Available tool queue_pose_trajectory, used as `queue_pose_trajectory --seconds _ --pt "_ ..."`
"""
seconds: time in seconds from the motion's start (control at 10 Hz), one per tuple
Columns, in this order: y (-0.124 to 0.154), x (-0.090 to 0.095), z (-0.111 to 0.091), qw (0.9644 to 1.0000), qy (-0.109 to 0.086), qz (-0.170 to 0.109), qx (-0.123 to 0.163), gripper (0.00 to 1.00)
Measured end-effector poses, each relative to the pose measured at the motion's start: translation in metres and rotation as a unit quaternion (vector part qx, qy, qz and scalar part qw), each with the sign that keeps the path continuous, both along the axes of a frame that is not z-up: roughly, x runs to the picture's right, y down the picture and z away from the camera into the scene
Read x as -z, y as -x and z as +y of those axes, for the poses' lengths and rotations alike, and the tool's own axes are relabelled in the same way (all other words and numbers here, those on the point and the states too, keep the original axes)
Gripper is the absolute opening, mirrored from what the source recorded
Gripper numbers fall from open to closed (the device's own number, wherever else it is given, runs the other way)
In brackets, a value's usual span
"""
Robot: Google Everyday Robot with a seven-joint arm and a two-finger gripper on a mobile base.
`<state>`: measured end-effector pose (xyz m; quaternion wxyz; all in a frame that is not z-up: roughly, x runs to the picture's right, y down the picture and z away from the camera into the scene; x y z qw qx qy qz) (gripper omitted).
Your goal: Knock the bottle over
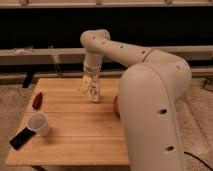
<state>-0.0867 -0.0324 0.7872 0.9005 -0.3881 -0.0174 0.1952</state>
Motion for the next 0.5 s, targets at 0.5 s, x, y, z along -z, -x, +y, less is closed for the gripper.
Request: queue_pose_trajectory --seconds 0.5 --pt "-0.0017 -0.0006 -0.0022 1.0000 -0.004 0.001 -0.001 0.80"
